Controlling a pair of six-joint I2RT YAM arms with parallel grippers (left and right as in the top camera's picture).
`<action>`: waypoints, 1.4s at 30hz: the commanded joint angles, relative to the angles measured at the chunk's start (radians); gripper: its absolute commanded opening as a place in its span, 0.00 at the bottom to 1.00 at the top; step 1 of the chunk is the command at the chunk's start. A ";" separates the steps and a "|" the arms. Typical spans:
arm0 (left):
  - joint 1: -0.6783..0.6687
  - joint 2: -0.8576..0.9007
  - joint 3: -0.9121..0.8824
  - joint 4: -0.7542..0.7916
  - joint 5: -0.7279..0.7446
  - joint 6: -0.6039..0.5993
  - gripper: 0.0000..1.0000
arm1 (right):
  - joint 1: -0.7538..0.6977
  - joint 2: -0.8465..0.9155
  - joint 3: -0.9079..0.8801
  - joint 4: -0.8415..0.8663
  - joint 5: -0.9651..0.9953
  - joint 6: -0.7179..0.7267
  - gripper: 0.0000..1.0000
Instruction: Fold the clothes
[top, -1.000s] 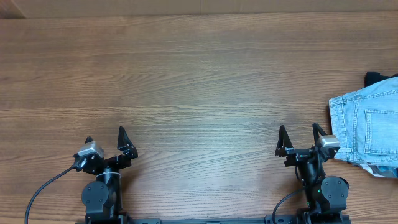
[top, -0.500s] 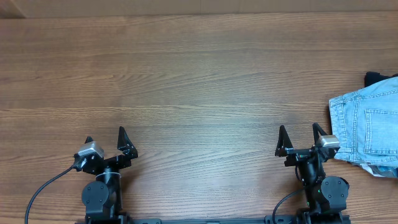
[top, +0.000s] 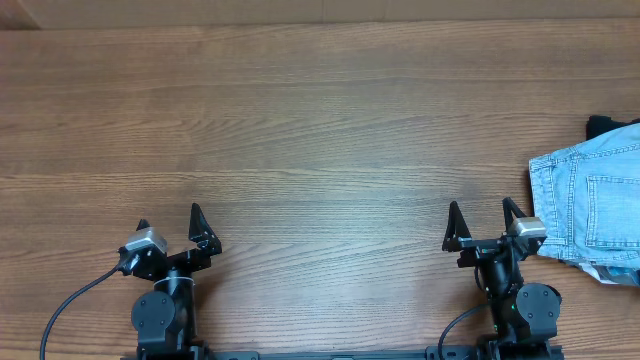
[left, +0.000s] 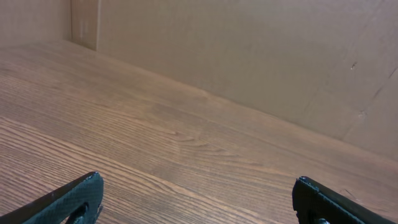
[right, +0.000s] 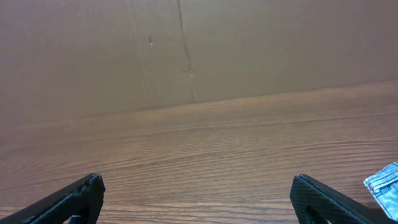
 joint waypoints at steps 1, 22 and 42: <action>-0.007 0.002 -0.003 0.002 0.009 -0.013 1.00 | 0.006 -0.010 -0.010 0.007 0.013 -0.003 1.00; -0.007 0.002 -0.003 0.002 0.010 -0.013 1.00 | 0.006 -0.010 -0.010 0.007 0.017 -0.003 1.00; -0.007 0.002 -0.003 0.002 0.010 -0.013 1.00 | 0.006 -0.010 -0.010 0.248 -0.179 0.001 1.00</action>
